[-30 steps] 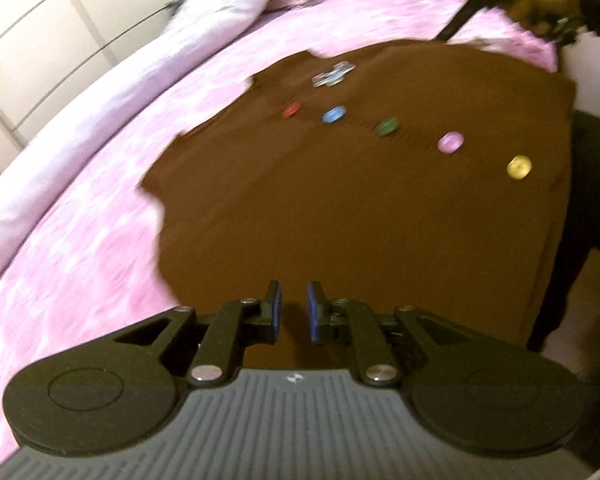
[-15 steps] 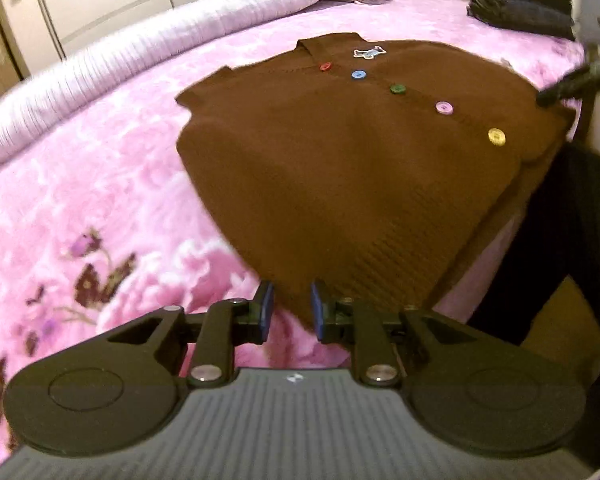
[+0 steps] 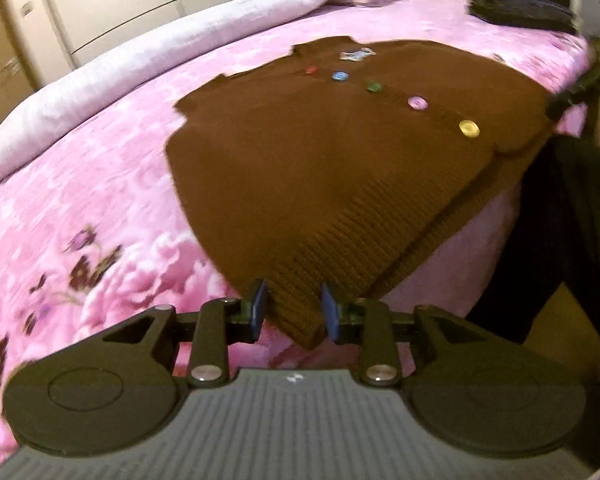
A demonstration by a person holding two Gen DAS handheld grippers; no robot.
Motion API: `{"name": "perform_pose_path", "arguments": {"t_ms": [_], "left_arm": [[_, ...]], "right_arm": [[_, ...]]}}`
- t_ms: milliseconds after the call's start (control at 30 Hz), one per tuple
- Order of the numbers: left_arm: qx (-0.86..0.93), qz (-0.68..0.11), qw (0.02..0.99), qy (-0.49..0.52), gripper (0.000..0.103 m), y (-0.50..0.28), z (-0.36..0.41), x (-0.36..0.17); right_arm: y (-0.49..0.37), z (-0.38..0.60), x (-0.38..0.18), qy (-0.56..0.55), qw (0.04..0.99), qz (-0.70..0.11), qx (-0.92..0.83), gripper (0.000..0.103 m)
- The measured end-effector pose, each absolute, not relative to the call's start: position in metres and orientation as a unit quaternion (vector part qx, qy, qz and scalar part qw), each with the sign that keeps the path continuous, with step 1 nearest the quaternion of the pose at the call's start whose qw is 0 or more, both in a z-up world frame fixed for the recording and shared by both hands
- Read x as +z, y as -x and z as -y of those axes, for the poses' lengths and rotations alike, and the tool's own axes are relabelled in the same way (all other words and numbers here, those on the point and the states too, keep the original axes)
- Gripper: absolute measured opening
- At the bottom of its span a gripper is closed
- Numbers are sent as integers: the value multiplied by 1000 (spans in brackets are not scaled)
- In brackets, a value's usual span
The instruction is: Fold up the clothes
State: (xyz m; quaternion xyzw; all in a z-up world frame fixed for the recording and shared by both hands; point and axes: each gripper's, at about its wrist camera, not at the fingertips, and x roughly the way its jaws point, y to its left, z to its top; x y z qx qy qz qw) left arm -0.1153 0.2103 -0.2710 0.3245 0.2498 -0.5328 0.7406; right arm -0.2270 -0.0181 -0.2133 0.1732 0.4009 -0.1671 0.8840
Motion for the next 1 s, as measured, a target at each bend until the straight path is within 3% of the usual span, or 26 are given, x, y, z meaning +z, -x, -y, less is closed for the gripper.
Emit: {"name": "perform_pose_path", "arguments": {"t_ms": [67, 133, 200, 333, 1000], "left_arm": [[-519, -261, 758, -296, 29, 117, -208, -259], [-504, -279, 773, -265, 36, 115, -204, -250], [-489, -296, 787, -234, 41, 113, -199, -242], [-485, -309, 790, -214, 64, 115, -191, -242], [-471, -313, 787, -247, 66, 132, -216, -256]], "right_arm": [[233, 19, -203, -197, 879, -391, -187, 52], [232, 19, -191, -202, 876, -383, -214, 66], [225, 17, -181, -183, 872, -390, -234, 72], [212, 10, -173, -124, 864, -407, -269, 76], [207, -35, -197, -125, 859, -451, -209, 77]]}}
